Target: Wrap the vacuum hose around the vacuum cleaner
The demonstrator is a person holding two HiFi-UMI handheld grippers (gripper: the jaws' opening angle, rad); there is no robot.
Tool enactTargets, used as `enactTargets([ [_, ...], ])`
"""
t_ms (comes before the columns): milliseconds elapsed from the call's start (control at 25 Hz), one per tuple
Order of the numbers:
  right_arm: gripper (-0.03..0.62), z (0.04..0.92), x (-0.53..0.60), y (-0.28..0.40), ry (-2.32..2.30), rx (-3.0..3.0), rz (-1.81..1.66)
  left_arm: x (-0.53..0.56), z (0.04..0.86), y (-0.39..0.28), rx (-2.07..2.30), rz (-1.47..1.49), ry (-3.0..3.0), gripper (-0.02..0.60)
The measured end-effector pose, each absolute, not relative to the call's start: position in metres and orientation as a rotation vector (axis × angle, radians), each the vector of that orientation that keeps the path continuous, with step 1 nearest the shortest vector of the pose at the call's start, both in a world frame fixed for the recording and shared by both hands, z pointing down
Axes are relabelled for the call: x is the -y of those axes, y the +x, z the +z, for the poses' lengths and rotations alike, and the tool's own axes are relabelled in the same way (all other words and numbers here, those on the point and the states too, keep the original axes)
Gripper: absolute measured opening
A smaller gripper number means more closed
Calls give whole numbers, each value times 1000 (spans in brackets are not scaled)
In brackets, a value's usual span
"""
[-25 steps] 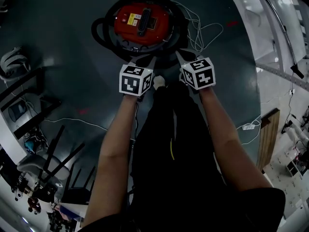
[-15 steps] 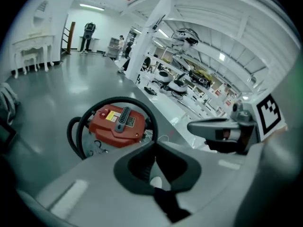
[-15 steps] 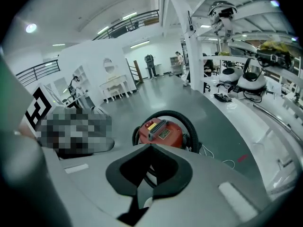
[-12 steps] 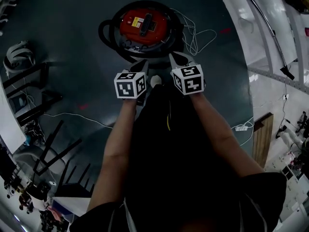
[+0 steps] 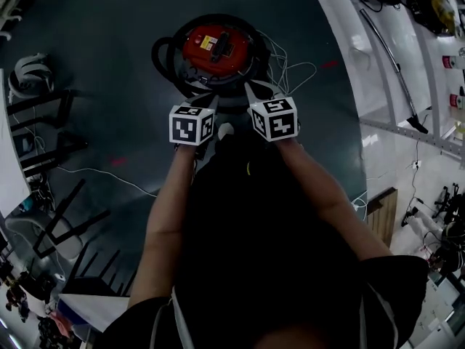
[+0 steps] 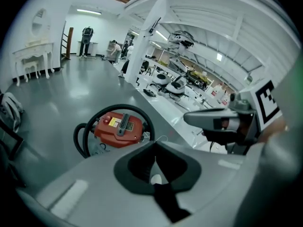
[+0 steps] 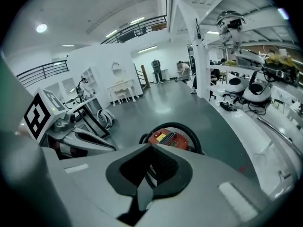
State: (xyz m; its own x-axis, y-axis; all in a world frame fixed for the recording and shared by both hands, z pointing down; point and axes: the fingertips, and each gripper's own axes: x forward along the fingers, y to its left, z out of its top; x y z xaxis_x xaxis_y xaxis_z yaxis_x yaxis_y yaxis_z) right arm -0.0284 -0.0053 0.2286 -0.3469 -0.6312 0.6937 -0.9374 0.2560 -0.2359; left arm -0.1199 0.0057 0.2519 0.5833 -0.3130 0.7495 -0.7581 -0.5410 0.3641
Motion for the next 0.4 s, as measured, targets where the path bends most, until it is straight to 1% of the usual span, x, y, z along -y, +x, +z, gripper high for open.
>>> enactTargets([
  [400, -5, 219, 17, -19, 1441, 2067, 861, 10, 236, -121, 882, 805, 2127, 11],
])
